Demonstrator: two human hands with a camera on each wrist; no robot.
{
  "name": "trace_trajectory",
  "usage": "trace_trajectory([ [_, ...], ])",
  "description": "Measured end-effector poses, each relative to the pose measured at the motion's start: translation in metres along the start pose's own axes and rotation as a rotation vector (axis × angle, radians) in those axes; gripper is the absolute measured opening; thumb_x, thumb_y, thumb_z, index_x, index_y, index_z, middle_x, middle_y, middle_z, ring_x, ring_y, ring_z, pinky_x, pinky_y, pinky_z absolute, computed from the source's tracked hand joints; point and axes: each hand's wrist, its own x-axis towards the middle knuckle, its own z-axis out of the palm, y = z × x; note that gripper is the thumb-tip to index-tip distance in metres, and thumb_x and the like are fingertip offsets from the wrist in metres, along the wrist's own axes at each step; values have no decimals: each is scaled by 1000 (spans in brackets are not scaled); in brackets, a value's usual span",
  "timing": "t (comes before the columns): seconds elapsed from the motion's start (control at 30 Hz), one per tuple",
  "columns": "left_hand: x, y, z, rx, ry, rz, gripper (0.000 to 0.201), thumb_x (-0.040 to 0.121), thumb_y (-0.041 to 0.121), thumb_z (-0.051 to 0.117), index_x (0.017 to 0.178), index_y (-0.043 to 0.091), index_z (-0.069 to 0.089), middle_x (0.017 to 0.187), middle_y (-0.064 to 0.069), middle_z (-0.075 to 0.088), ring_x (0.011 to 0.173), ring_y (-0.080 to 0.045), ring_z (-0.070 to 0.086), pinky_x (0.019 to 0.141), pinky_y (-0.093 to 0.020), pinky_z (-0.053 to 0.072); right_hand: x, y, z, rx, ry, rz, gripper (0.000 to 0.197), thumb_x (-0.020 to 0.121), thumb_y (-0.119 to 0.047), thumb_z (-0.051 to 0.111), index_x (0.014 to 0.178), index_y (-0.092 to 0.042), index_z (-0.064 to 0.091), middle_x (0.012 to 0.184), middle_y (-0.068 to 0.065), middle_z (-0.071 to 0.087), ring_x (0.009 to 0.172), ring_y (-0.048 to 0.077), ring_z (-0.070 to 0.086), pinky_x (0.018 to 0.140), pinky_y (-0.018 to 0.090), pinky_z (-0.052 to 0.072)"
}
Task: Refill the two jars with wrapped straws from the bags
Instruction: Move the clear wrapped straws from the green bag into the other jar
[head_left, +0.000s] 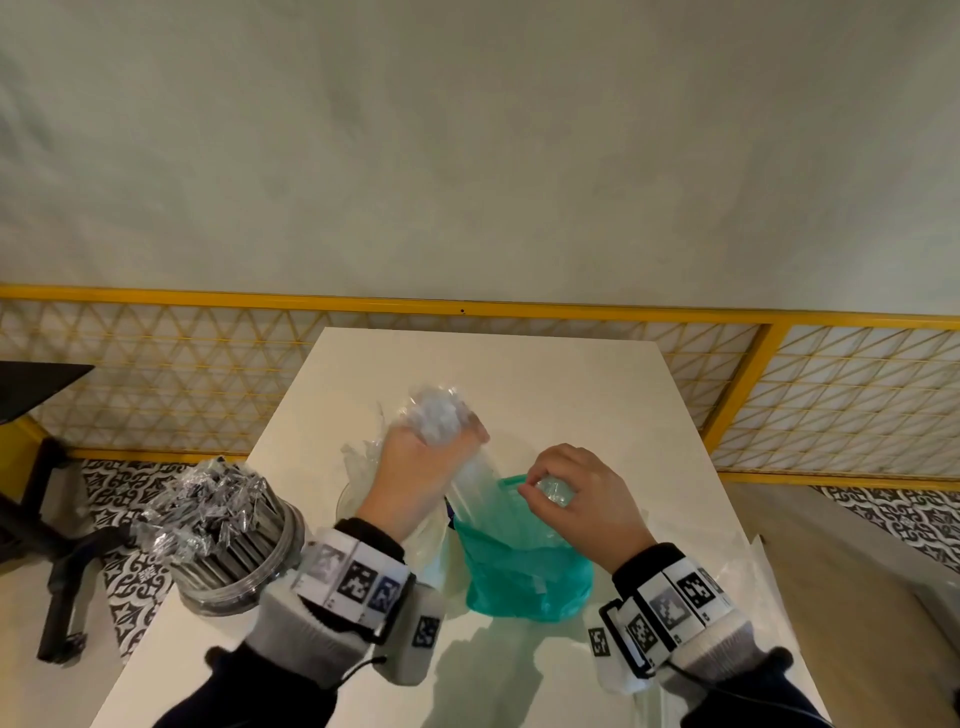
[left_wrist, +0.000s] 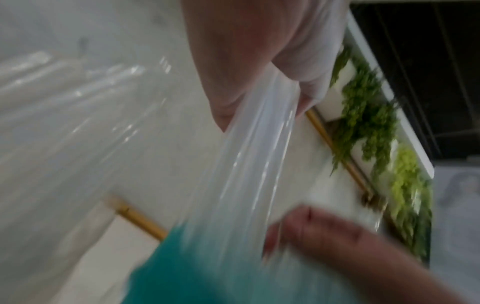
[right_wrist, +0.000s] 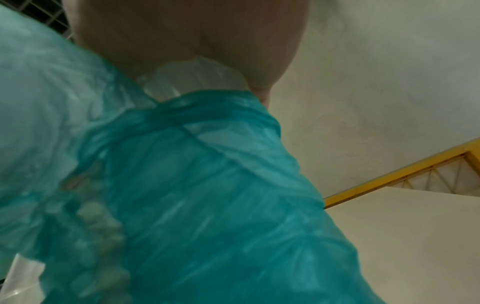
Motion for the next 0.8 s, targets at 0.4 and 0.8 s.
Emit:
trace_trajectory([
  [0.4,-3,85,-68,78,195,232,17,74,8,65,64,23,67,77,5,63,82,-14,59,81,-43,47,0,-1,1,23,8,30,19,78,-40,58,74,-22,63,81,-11,62,78,4,54,74,9,39],
  [0.8,-5,-31,-48,596,311,31,51,72,21,75,117,14,51,114,10,47,123,-17,39,113,-41,26,1,-1,1,3,0,34,20,78,-43,55,75,-25,62,82,-13,60,79,4,54,74,11,40],
])
